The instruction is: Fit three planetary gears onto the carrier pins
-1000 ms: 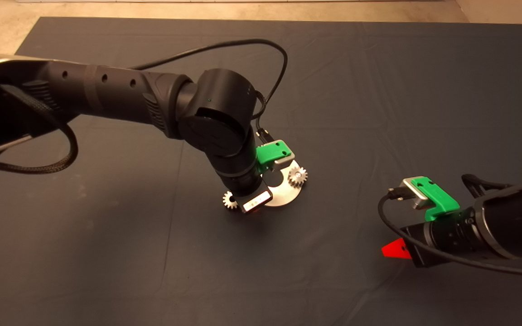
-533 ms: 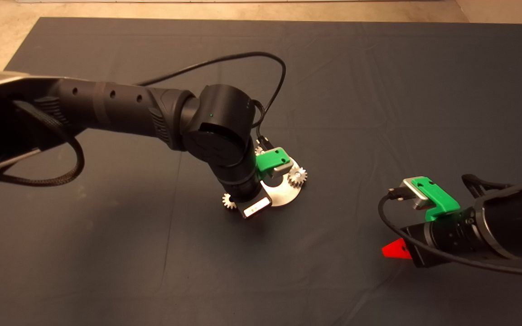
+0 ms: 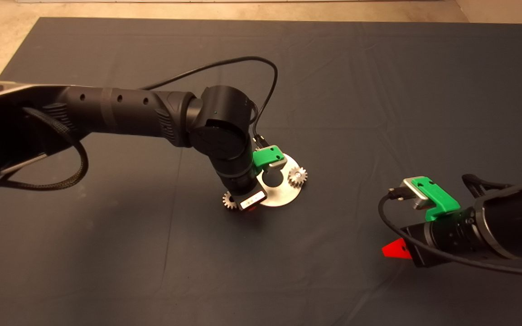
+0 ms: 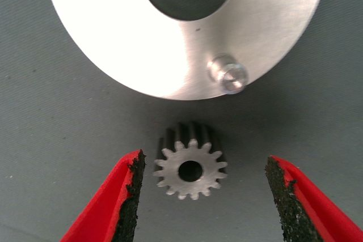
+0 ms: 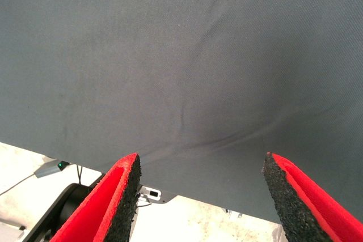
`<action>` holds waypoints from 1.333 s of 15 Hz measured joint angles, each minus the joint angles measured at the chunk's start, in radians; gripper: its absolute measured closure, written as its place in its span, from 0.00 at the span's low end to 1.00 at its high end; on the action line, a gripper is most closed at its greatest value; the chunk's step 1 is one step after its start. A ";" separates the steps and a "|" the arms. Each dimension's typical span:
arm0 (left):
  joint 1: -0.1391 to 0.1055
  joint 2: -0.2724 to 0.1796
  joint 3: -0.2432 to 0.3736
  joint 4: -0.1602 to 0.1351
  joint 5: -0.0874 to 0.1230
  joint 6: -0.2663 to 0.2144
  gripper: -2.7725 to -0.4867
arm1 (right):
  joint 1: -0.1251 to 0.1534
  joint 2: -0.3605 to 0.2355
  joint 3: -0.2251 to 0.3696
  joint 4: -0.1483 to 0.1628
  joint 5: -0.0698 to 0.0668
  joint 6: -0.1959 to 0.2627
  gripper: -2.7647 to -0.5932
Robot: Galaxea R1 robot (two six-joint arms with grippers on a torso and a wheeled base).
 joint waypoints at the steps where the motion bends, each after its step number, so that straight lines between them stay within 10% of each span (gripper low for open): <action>1: 0.000 -0.004 -0.001 0.000 0.000 0.000 0.57 | 0.000 0.000 0.000 0.000 -0.001 0.000 0.53; 20: 0.044 -0.046 0.021 0.023 -0.033 0.001 0.57 | 0.000 -0.002 0.000 0.001 -0.003 0.000 0.53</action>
